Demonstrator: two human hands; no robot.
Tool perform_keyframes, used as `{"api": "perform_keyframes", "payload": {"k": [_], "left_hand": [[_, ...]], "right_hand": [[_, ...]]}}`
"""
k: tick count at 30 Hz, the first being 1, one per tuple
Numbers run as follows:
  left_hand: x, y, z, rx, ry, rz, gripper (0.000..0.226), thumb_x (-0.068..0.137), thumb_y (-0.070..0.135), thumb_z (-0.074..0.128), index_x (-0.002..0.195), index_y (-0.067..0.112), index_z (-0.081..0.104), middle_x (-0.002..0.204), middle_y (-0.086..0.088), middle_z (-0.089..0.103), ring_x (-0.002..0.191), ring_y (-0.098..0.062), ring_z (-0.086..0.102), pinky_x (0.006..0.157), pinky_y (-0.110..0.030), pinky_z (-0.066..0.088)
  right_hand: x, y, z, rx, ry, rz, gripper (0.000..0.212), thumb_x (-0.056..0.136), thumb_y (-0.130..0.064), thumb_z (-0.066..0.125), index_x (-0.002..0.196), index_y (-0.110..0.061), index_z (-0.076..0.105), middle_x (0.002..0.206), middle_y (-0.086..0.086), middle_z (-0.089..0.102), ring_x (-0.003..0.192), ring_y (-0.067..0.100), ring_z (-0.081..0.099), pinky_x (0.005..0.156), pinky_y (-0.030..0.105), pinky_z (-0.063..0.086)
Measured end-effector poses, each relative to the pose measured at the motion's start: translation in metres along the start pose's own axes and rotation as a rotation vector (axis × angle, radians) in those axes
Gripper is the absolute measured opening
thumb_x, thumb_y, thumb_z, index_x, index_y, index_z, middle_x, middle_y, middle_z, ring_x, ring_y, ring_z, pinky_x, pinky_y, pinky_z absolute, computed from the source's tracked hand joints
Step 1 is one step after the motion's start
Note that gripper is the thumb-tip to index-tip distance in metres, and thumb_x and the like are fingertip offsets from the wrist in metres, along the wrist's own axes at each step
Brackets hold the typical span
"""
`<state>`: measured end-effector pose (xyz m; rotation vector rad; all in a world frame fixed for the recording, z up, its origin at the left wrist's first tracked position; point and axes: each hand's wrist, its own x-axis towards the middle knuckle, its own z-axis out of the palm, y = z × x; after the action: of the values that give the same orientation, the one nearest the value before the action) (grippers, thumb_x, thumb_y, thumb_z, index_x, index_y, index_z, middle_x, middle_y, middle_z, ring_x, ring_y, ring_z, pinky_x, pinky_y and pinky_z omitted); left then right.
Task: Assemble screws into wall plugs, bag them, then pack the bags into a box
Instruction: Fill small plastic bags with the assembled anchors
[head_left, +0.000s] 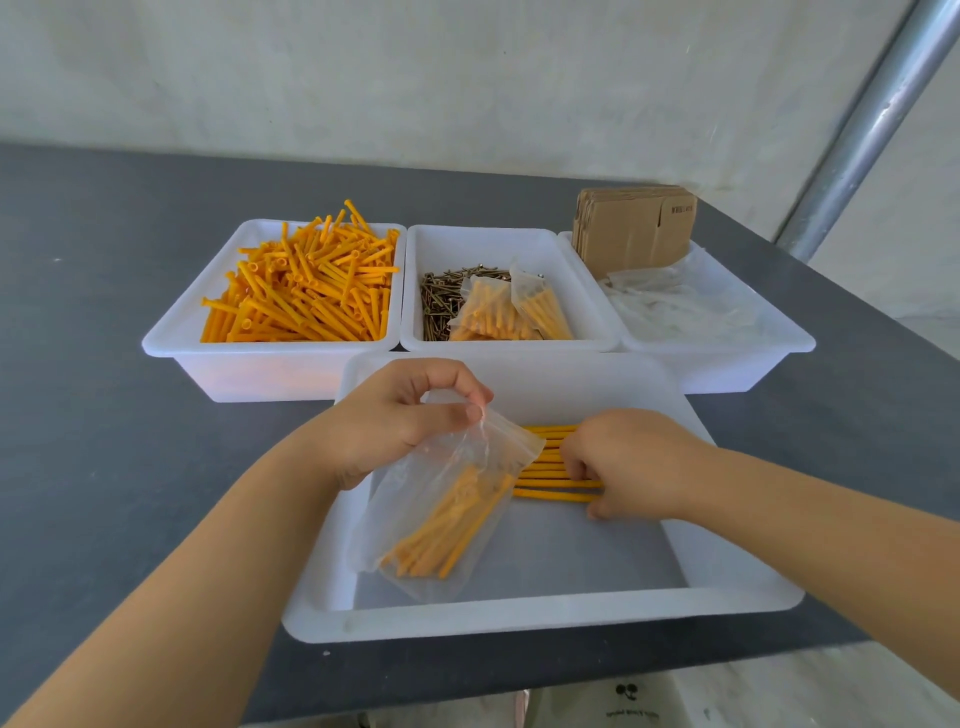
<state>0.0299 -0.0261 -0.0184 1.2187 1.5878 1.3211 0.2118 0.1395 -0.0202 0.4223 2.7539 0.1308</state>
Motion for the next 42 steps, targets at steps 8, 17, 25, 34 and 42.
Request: {"api": "perform_keyframes", "payload": {"k": [8,17,25,34,42], "left_hand": [[0.000,0.000,0.000,0.006,0.005,0.000,0.006,0.078,0.025,0.067,0.079,0.022,0.073,0.112,0.002,0.070,0.103,-0.018,0.065,0.076,-0.031,0.054],[0.000,0.000,0.000,-0.001,-0.002,0.003,0.005,0.079,0.024,0.067,0.078,0.022,0.072,0.112,0.001,0.070,0.098,-0.014,0.065,0.074,-0.029,0.053],[0.000,0.000,-0.001,0.013,-0.006,0.011,0.005,0.079,0.024,0.068,0.078,0.023,0.072,0.111,0.002,0.071,0.104,-0.014,0.065,0.075,-0.025,0.051],[0.000,0.000,-0.001,0.006,-0.012,-0.001,0.005,0.084,0.018,0.069,0.080,0.019,0.072,0.114,-0.002,0.069,0.102,-0.018,0.065,0.075,-0.029,0.055],[0.000,0.001,-0.002,-0.009,-0.046,0.013,0.008,0.087,0.014,0.067,0.082,0.018,0.072,0.114,-0.003,0.070,0.092,-0.014,0.065,0.073,-0.029,0.052]], "right_hand": [[-0.003,-0.002,0.004,-0.125,-0.071,0.014,0.008,0.076,-0.024,0.066,0.079,-0.016,0.063,0.074,0.000,0.057,0.073,0.022,0.055,0.053,0.024,0.039],[-0.010,0.019,-0.009,0.185,-0.104,-0.013,0.014,0.081,-0.029,0.075,0.094,-0.025,0.075,0.068,-0.015,0.058,0.064,0.001,0.053,0.056,0.014,0.037],[0.001,0.037,-0.028,0.770,-0.103,0.041,0.015,0.095,-0.015,0.064,0.106,-0.020,0.072,0.084,0.000,0.076,0.074,0.014,0.075,0.052,0.018,0.050],[-0.003,0.062,-0.063,1.036,0.286,0.072,0.017,0.089,-0.002,0.069,0.099,-0.014,0.077,0.075,0.007,0.076,0.075,0.014,0.074,0.063,0.018,0.057],[0.019,0.031,-0.087,0.985,-0.003,-0.072,0.019,0.088,-0.001,0.069,0.104,-0.009,0.075,0.079,0.007,0.076,0.078,0.014,0.074,0.071,0.024,0.060]]}}
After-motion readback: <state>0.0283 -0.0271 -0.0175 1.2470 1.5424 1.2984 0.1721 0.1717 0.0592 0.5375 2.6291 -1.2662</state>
